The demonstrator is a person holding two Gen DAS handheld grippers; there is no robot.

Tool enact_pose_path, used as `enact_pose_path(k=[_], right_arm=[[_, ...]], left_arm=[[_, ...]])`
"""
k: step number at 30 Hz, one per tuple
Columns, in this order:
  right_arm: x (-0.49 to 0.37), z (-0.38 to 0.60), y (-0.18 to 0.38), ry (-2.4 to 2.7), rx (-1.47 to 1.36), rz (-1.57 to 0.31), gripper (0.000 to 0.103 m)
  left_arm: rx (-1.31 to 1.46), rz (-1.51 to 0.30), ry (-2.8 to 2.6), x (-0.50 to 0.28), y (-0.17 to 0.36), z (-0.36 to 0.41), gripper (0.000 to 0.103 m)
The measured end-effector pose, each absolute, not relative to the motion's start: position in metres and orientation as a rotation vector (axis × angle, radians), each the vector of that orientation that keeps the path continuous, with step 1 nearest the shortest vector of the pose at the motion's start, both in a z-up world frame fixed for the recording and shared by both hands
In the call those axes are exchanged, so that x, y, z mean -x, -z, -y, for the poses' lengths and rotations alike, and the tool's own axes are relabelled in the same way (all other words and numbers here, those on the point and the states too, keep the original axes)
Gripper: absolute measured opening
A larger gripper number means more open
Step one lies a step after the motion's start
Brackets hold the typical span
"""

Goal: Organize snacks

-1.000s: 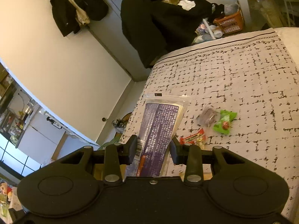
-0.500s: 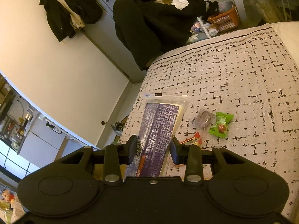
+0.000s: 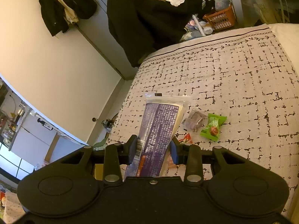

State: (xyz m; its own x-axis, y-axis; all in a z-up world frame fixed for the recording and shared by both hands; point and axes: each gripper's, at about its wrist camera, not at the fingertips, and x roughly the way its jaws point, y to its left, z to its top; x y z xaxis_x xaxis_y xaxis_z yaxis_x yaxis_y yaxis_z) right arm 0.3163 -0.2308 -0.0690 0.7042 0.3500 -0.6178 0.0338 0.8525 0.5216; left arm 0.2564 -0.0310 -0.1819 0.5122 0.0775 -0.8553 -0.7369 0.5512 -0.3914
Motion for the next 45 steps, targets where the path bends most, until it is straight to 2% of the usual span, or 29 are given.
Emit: enact_pose_path(k=[5,6,7,8,11,36,45], right_arm=[[-0.321,0.229,0.074,-0.19,-0.531,-0.797,0.036],[-0.321,0.228,0.074,-0.194,-0.529,-0.798,0.036],[-0.32,0.228,0.073,-0.198,-0.528,-0.798,0.036],[-0.32,0.227,0.073,-0.204,-0.529,-0.799,0.036],[-0.318,0.225,0.071,-0.217,-0.531,-0.794,0.036],[-0.294,0.175,0.05,-0.371,-0.455,-0.738,0.036],[-0.286,0.143,0.054,-0.42,-0.394,-0.745,0.036]], left_arm=[[0.826,-0.909,-0.584,-0.259,0.183,0.033,0.052],[0.814,-0.918,-0.59,-0.259,0.183,0.033,0.047],[0.798,-0.934,-0.597,-0.259,0.182,0.034,0.038],[0.788,-0.953,-0.601,-0.259,0.182,0.033,0.032],[0.796,-0.971,-0.574,-0.255,0.183,0.03,0.028],[0.786,-0.725,-0.35,-0.202,0.079,-0.013,0.026],[0.815,-0.665,-0.373,-0.186,0.069,-0.055,0.026]])
